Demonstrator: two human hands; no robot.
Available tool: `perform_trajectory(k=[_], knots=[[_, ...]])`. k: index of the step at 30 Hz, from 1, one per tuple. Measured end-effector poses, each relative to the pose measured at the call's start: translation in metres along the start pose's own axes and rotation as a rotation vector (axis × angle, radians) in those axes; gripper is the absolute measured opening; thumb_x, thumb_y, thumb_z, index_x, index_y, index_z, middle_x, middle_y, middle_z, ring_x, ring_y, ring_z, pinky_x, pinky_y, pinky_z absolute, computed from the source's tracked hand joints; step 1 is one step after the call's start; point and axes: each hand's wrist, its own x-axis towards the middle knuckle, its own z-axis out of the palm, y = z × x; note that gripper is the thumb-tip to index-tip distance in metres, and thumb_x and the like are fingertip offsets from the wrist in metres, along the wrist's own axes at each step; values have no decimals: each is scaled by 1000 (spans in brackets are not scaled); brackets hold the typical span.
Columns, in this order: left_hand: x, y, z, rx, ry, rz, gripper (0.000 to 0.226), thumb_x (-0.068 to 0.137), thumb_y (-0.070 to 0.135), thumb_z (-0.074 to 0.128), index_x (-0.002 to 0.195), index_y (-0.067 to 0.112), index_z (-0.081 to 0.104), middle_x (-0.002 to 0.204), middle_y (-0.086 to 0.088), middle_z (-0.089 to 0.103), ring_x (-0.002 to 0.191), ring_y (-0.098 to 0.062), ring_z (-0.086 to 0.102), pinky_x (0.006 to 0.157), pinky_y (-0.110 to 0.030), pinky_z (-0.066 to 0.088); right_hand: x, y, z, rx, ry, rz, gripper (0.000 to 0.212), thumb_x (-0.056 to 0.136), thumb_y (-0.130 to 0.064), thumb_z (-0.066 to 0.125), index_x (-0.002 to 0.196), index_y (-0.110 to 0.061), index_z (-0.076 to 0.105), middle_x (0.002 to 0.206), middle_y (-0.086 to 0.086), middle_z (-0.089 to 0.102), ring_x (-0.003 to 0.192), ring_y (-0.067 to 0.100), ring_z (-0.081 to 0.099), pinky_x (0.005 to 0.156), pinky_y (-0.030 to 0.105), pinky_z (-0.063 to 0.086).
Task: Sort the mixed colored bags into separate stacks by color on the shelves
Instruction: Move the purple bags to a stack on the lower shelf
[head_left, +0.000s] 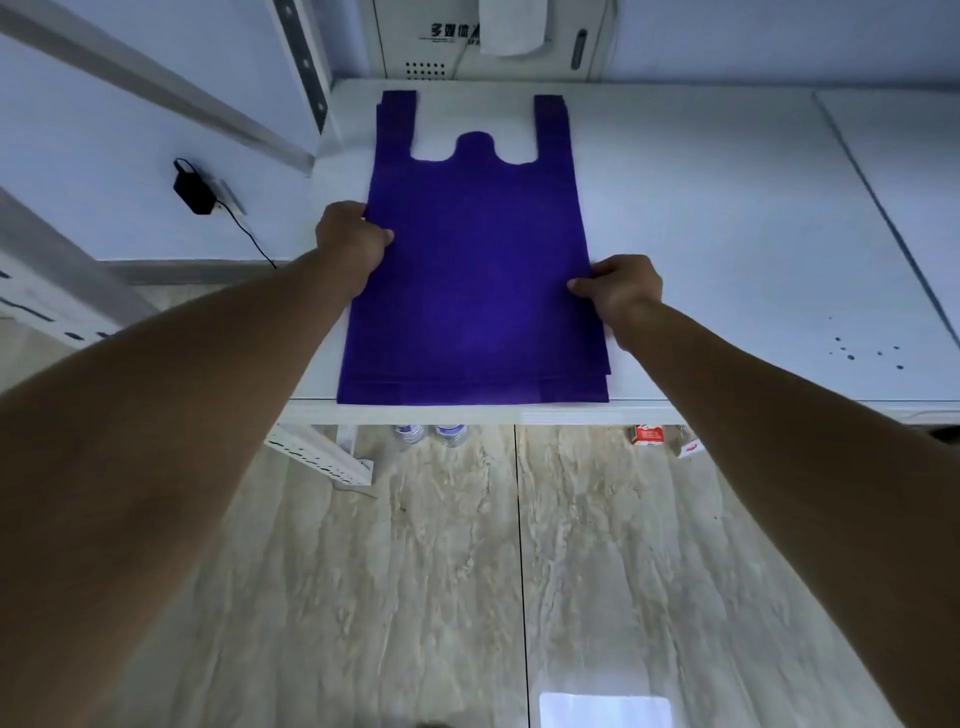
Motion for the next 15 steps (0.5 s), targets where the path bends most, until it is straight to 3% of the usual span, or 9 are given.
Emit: perform_trajectory(k=[9, 12, 15], knots=[[5, 3, -3, -62, -76, -35, 51, 89, -6, 53, 137, 12, 51, 134, -9, 57, 116, -24, 58, 91, -27, 49, -2, -11, 0, 30, -32, 40, 42, 81, -4, 71, 121, -5, 62, 123, 11, 64, 113, 28, 61, 99, 32, 48], [3, 8, -7, -17, -78, -51, 66, 90, -9, 50, 149, 14, 32, 147, -8, 44, 129, -25, 49, 104, -33, 45, -2, -16, -2, 23, -32, 27, 47, 82, -6, 70, 128, -7, 58, 128, 11, 61, 117, 28, 59, 102, 35, 47], [-6, 11, -13, 66, -71, -36, 69, 90, -11, 47, 151, 13, 25, 151, -9, 38, 136, -26, 42, 110, -36, 40, -6, -17, -7, 39, -8, 24, 54, 85, -12, 67, 137, -10, 49, 134, 10, 55, 120, 27, 56, 102, 34, 46]])
